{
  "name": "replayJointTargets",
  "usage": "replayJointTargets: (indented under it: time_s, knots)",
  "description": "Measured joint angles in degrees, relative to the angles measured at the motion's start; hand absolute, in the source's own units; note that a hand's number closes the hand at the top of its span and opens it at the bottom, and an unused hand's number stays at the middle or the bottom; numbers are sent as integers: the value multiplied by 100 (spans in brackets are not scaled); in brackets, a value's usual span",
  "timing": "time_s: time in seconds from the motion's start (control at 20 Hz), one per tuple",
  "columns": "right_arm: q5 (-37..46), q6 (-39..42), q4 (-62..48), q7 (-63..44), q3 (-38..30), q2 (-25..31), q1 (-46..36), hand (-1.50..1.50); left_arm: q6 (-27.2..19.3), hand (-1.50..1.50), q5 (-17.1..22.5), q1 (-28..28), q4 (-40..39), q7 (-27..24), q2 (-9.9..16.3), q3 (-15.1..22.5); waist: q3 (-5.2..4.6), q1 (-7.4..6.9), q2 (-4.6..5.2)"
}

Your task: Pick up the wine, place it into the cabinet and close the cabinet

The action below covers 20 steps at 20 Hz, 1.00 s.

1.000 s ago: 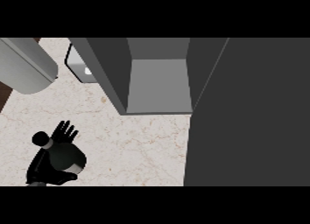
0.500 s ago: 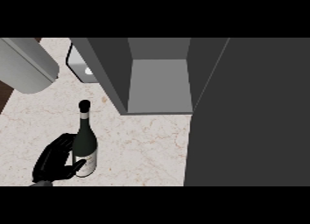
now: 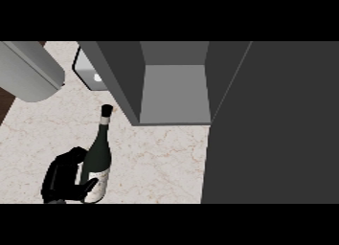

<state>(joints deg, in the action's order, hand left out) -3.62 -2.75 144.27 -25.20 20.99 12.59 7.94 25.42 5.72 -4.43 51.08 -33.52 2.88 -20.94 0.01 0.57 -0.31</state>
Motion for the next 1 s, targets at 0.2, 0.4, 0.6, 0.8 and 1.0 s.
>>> replayJointTargets:
  time_s: [0.2,0.4,0.6,0.8,1.0]
  knots:
    - [0,-47,-6,-61,-3,-35,-74,-150,-369,150,321,285,486,-244,-177,195,1,-25,-7]
    - [3,-33,-16,-18,-11,-50,-64,-150,-588,150,718,444,958,-325,-245,659,1,-29,-5]
    - [6,-15,-24,48,29,-79,-18,-150,-983,150,974,583,1672,-35,-271,1283,3,-21,-9]
    - [-2,39,-26,60,-40,-54,21,-150,-1487,150,1225,746,2502,452,-281,1886,4,-26,-5]
    - [-1,45,-34,115,10,-92,94,-150,-2198,150,1269,783,3376,1018,-285,2520,5,-15,-7]
